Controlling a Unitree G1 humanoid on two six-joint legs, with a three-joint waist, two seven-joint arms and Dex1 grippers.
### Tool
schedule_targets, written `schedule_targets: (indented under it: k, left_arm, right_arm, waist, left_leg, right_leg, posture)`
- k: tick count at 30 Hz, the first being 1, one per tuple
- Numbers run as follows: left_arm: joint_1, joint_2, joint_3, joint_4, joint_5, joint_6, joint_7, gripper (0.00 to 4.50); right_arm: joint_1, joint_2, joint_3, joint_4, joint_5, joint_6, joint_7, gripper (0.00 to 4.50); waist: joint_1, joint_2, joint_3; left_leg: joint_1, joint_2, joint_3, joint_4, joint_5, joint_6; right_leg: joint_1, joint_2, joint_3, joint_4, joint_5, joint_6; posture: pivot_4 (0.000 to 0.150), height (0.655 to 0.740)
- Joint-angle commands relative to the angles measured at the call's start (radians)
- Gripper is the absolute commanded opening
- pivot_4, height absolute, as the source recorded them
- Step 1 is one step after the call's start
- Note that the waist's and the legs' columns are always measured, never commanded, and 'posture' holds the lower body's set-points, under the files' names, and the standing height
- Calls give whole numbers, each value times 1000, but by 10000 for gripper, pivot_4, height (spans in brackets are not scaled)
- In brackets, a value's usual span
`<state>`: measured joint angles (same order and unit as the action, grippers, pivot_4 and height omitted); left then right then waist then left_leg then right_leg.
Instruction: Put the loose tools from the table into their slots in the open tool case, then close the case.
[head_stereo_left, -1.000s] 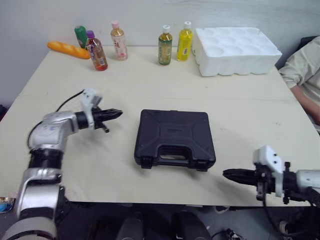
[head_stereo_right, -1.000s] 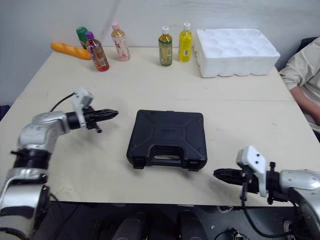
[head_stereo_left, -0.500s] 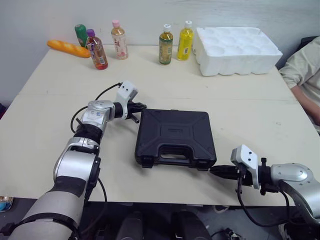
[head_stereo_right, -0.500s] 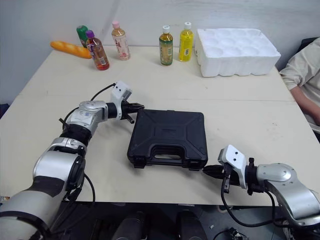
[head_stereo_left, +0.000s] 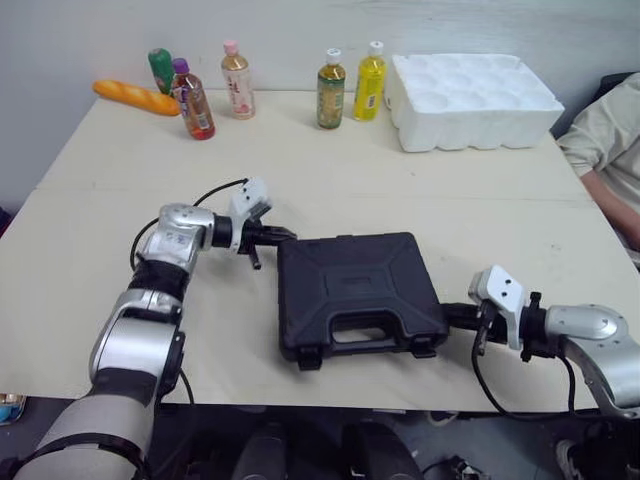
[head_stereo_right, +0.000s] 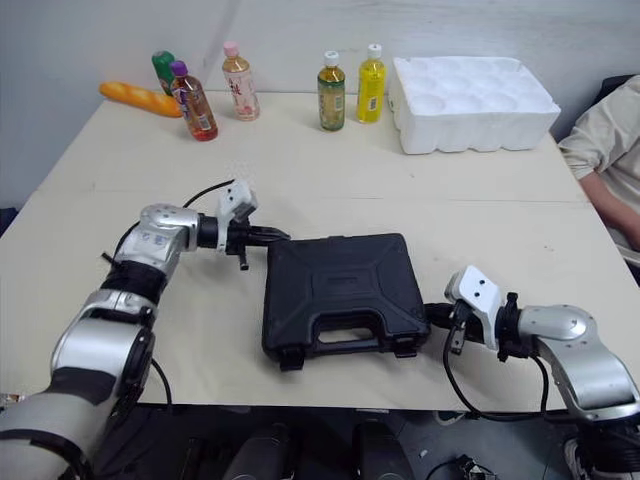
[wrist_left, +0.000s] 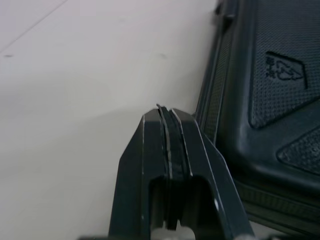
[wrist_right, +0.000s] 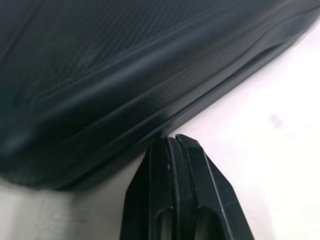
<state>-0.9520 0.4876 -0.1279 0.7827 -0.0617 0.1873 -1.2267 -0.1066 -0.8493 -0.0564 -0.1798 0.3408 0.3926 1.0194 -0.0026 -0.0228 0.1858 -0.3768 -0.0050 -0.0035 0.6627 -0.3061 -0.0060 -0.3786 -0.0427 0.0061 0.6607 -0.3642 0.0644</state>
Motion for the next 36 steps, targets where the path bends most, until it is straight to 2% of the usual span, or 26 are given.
schedule_targets:
  k: [1,11,17,22,29,32,36]
  left_arm:
    - [54,18,-18,-145,-9,43,-28,590]
    - [34,32,16,-123,-7,72,74,590]
    - [17,5,19,-109,-18,93,91,590]
    - [13,-30,-8,-123,-14,91,77,590]
    - [78,-3,-32,-234,-22,126,21,590]
    - [138,31,-43,-339,-42,168,-25,590]
    - [309,139,-67,-612,-98,263,-122,590]
  right_arm:
    - [9,-16,-25,-24,13,-19,24,0]
    - [268,-181,-242,-142,130,72,182,0]
    - [322,-166,-226,-236,187,145,177,0]
    - [212,-101,-72,-214,154,152,134,0]
    - [66,-78,-9,-110,119,132,124,0]
    - [23,-72,1,-77,102,108,124,0]
    - [-74,-45,14,-2,65,67,102,0]
  waist:
    - [1,0,0]
    - [7,0,0]
    - [1,0,0]
    - [1,0,0]
    - [-2,0,0]
    - [-1,0,0]
    - [-14,0,0]
  left_leg:
    - [0,0,0,0,0,0]
    - [0,0,0,1,-1,2]
    - [1,0,0,1,-1,3]
    - [1,0,0,1,-1,2]
    - [1,0,0,2,-1,1]
    - [1,0,0,1,-1,1]
    - [1,0,0,1,-1,1]
  right_leg:
    - [0,0,0,0,0,0]
    - [2,0,0,-1,0,0]
    - [2,0,0,-1,0,0]
    - [2,0,0,-1,0,0]
    - [1,0,0,-1,0,0]
    - [1,0,0,-1,0,0]
    - [1,0,1,-1,0,0]
  posture:
    - [1500,7400]
    - [1500,7400]
    - [1500,7400]
    - [1500,7400]
    - [1500,7400]
    - [1500,7400]
    - [1500,7400]
